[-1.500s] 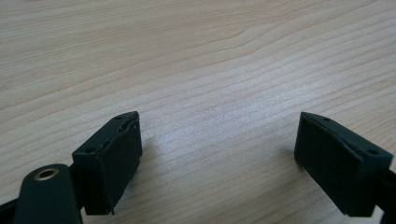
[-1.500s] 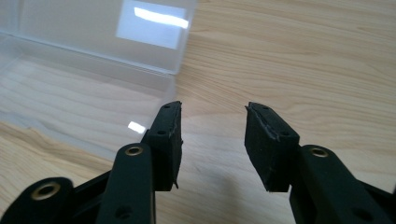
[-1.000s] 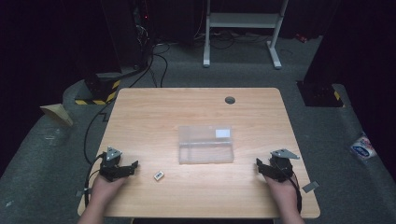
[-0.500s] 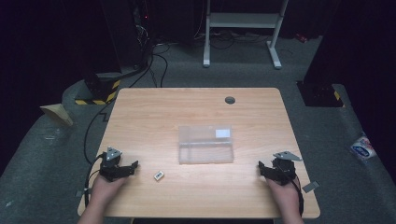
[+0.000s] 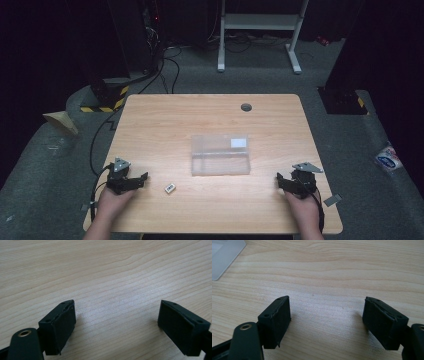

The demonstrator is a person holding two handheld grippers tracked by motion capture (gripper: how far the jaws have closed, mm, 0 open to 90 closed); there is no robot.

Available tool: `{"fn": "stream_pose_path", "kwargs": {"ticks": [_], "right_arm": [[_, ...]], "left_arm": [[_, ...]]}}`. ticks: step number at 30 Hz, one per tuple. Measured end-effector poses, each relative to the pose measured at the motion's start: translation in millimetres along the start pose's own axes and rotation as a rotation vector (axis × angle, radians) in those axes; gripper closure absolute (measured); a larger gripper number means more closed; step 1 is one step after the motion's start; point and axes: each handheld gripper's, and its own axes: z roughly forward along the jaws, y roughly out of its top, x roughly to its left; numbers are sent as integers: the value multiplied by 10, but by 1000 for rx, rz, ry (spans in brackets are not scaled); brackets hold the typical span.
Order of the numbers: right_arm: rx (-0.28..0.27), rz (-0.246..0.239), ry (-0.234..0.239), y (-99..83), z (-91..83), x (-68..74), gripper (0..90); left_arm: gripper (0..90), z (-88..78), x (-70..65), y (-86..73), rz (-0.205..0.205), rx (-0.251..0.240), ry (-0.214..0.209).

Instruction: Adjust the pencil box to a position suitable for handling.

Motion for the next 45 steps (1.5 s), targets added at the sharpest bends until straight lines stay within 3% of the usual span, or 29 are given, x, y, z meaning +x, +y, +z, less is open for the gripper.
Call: {"fn": "stream_pose_path", "kwargs": {"ticks": [13,17,21,22,29,31,33,34,42,45], "right_arm": [[1,1,-1,-1,-3,3,227],[0,-1,-1,-1,-4,4,230],[-1,-3,2,-1,-3,2,232],[-1,-3,1,-1,-3,3,234],[-2,-5,1,-2,-3,4,236],[-3,-4,1,-4,-5,8,240],[-3,-5,1,-4,-5,7,240],[-3,-5,1,-4,-5,8,240],[-4,-3,-2,-6,-7,12,242],[-4,-4,-2,-6,-6,11,242]], "left_arm": [[163,-40,-46,8,17,24,-22],[169,-120,-193,65,41,-22,-59],[169,-153,-322,111,76,-34,-78],[168,-168,-401,127,85,-41,-101],[154,-193,-622,103,122,-38,-158],[151,-193,-748,98,156,-33,-178],[150,-194,-792,93,157,-33,-186],[150,-190,-859,89,184,-26,-199],[157,-163,-1000,54,205,-12,-230],[204,-170,-1024,42,210,-19,-235]]}}
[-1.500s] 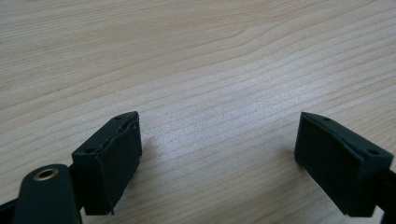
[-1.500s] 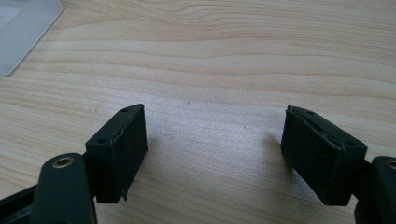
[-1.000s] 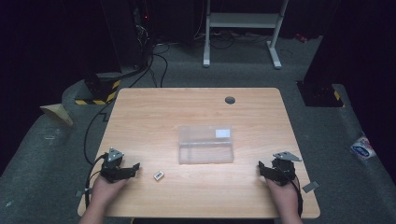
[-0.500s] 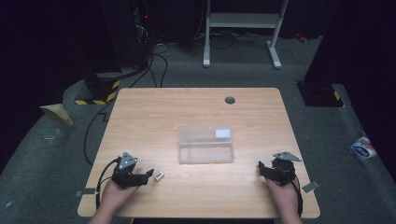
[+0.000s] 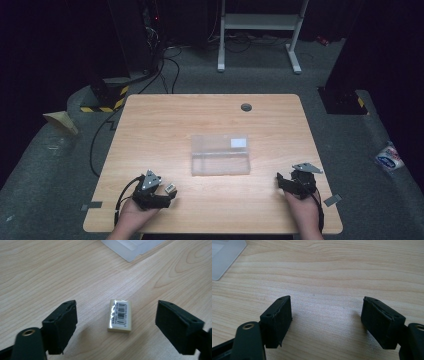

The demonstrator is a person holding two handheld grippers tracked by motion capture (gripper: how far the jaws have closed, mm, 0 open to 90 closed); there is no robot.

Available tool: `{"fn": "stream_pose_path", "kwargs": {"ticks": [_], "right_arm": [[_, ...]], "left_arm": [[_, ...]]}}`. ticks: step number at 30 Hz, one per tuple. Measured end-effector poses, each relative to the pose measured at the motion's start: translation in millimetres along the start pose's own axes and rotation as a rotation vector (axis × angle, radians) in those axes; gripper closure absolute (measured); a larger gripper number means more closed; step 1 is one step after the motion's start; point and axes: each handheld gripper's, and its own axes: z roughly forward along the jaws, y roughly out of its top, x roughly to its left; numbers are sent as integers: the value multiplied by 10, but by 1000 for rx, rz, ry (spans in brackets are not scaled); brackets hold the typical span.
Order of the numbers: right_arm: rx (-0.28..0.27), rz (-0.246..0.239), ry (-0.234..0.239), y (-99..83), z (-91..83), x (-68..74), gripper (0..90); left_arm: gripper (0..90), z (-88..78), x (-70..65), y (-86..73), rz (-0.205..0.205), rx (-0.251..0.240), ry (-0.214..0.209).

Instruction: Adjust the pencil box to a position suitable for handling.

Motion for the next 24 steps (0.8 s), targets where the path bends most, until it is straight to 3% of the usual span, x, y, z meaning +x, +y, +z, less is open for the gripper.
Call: {"fn": "stream_pose_path", "kwargs": {"ticks": [1,11,17,24], "right_arm": [[0,0,0,0,0,0,242],[0,0,1,0,0,-1,244],[-1,-1,2,0,0,-1,246],[0,-1,2,0,-1,0,246]], "left_arm": [[204,3,-11,-3,0,-1,0],[517,6,-20,-25,-6,-8,4],[658,6,-24,-44,12,-6,-1],[678,9,-17,-50,30,-7,3]]}}
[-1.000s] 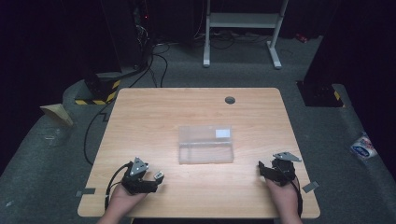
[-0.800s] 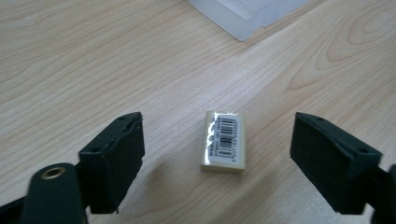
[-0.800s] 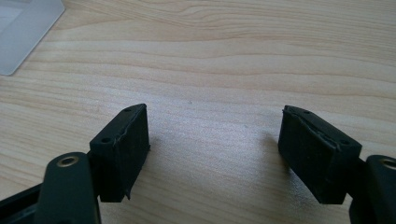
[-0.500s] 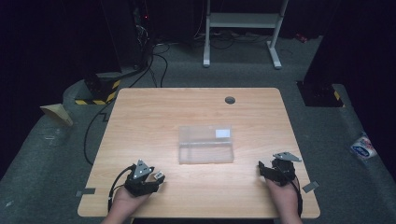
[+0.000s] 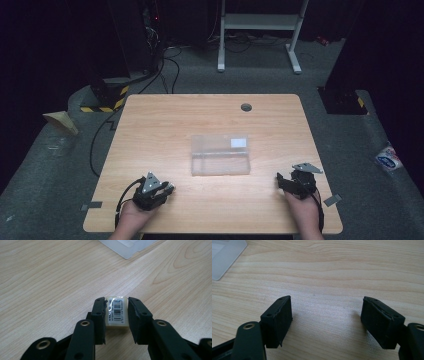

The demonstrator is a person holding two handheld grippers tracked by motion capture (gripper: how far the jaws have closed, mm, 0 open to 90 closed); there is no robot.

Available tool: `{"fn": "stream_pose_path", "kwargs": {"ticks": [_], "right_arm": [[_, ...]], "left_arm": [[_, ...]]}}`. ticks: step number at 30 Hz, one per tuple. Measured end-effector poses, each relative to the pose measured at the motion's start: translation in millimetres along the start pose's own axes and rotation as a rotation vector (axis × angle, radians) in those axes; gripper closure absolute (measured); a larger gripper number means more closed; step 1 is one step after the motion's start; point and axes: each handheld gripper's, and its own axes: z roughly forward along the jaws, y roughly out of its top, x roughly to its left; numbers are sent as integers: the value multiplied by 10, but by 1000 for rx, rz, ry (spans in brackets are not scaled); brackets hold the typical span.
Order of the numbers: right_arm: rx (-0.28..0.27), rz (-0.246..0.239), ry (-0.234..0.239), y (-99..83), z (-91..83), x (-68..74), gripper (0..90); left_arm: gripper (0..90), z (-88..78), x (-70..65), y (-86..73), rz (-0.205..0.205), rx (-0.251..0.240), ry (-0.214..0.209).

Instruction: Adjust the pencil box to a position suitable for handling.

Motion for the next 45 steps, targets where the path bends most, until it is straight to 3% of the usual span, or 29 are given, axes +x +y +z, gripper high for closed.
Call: {"fn": "stream_pose_path", "kwargs": {"ticks": [24,45], "right_arm": [[0,0,0,0,0,0,246],[0,0,0,0,0,0,246]], "left_arm": [[680,-44,56,41,-42,-72,38],[680,-14,-29,227,-67,-157,26]]}}
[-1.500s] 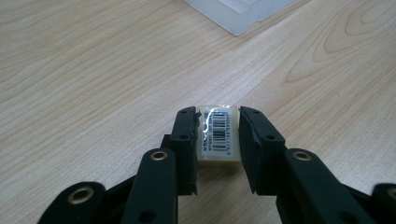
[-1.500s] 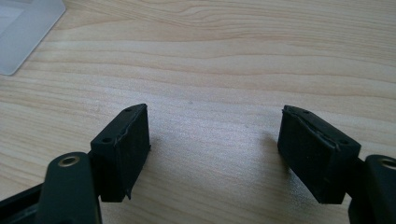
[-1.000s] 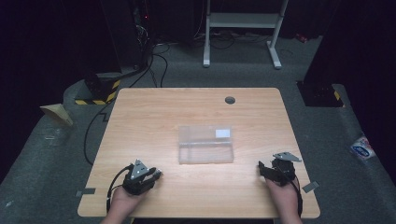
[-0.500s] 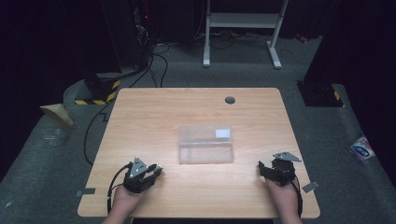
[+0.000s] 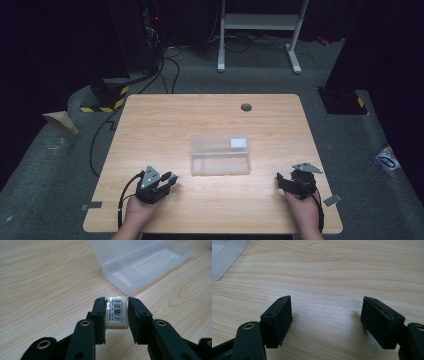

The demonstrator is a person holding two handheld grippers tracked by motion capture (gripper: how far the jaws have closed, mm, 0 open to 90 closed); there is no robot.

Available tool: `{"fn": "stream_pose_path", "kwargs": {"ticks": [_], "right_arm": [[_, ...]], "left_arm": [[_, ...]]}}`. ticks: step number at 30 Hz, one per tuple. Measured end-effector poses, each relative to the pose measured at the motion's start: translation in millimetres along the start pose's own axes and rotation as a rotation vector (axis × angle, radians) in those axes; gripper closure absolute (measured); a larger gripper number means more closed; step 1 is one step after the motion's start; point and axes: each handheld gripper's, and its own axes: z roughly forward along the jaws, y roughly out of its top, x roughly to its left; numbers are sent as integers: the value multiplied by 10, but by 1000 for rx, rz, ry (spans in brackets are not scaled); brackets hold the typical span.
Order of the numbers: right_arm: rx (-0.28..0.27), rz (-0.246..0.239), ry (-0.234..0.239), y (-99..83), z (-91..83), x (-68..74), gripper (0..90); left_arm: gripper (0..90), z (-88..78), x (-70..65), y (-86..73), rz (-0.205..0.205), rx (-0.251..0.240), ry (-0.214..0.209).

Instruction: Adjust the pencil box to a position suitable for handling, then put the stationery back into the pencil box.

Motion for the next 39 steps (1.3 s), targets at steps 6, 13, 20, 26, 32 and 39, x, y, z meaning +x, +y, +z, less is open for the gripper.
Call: {"fn": "stream_pose_path", "kwargs": {"ticks": [6,13,20,26,32,39], "right_arm": [[0,0,0,0,0,0,246],[0,0,0,0,0,0,247],[-2,0,1,0,1,-1,248],[0,1,2,1,0,2,251],[0,1,2,1,0,1,251],[0,1,1,1,0,2,252]], "left_arm": [[681,28,-31,51,9,-13,2],[681,70,-49,124,5,-28,-3],[681,107,-70,189,-5,-45,-10],[682,148,-110,280,-4,-57,-14],[681,256,-160,375,-4,-56,-28],[681,397,-206,423,-13,-40,-42]]}}
